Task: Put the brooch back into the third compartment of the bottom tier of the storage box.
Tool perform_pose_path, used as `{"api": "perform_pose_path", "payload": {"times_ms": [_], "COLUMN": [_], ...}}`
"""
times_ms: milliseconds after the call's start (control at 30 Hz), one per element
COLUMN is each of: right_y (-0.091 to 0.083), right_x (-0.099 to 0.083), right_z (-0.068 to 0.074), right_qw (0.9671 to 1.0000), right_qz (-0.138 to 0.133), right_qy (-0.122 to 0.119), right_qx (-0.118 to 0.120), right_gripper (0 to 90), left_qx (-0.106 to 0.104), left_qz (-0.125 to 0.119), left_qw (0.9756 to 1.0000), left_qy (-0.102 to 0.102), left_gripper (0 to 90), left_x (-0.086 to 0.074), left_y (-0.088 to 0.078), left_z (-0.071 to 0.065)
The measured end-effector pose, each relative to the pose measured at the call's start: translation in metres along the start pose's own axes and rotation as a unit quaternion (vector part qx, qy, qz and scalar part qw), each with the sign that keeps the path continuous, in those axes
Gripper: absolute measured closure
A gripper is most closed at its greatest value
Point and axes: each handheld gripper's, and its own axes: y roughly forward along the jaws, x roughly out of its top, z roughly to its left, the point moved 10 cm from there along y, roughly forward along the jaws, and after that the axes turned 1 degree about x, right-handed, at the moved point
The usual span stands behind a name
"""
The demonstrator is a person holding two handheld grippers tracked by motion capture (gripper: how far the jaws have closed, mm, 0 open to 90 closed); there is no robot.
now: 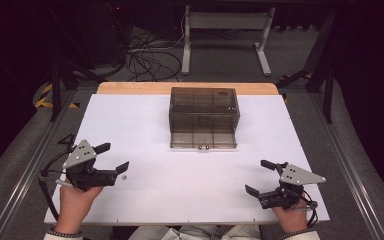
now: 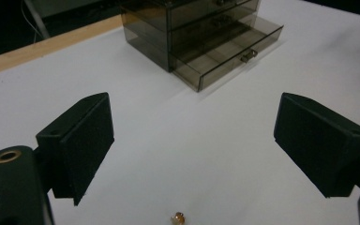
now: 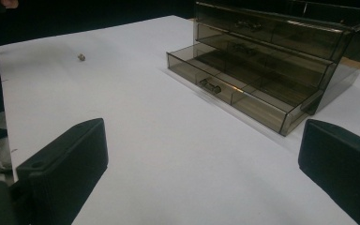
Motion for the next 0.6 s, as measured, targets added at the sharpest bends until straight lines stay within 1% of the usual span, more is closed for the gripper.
{"api": "perform_pose_path", "payload": {"times_ms": [133, 233, 267, 333, 367, 400, 433, 467, 500, 533, 567, 600], "right_y": [0.000, 0.000, 0.000, 0.000, 0.000, 0.000, 0.001, 0.001, 0.001, 0.001, 0.001, 0.001], "right_x": [0.000, 0.000, 0.000, 0.000, 0.000, -0.001, -0.001, -0.001, -0.001, -0.001, -0.001, -0.001], "right_z": [0.000, 0.000, 0.000, 0.000, 0.000, 0.000, 0.000, 0.000, 0.000, 0.000, 0.000, 0.000], "right_qw": [1.0000, 1.0000, 1.0000, 1.0000, 1.0000, 1.0000, 1.0000, 1.0000, 1.0000, 1.0000, 1.0000, 1.0000], "right_qz": [-0.001, 0.000, 0.000, 0.000, 0.001, 0.002, 0.002, 0.002, 0.002, 0.002, 0.002, 0.002], "right_qy": [0.001, 0.001, 0.001, 0.001, 0.000, 0.000, 0.000, 0.001, 0.001, 0.001, 0.000, 0.000], "right_qx": [0.000, 0.001, 0.001, 0.001, 0.002, 0.002, 0.002, 0.003, 0.002, 0.002, 0.002, 0.002], "right_gripper": [2.3, 2.3, 2.3, 2.3, 2.3, 2.3, 2.3, 2.3, 2.3, 2.3, 2.3, 2.3], "left_qx": [-0.011, -0.019, -0.019, -0.030, -0.036, -0.038, -0.040, -0.038, -0.041, -0.041, -0.042, -0.042], "left_qz": [0.021, 0.046, 0.046, 0.058, 0.065, 0.071, 0.075, 0.079, 0.085, 0.085, 0.096, 0.096], "left_qw": [0.9997, 0.9988, 0.9988, 0.9978, 0.9969, 0.9964, 0.9958, 0.9957, 0.9949, 0.9949, 0.9939, 0.9939], "left_qy": [-0.001, -0.005, -0.005, -0.015, -0.025, -0.025, -0.033, -0.029, -0.036, -0.036, -0.033, -0.033], "left_gripper": [14.2, 15.5, 15.8, 15.9, 15.9, 15.9, 16.1, 16.1, 16.3, 16.4, 16.6, 16.7], "left_x": [-0.003, -0.007, -0.007, -0.009, -0.010, -0.010, -0.011, -0.012, -0.013, -0.013, -0.015, -0.015], "left_y": [0.002, 0.004, 0.004, 0.005, 0.006, 0.006, 0.006, 0.007, 0.007, 0.007, 0.009, 0.009], "left_z": [0.000, 0.000, 0.000, 0.000, 0.000, 0.001, 0.001, 0.003, 0.002, 0.002, 0.003, 0.003]}}
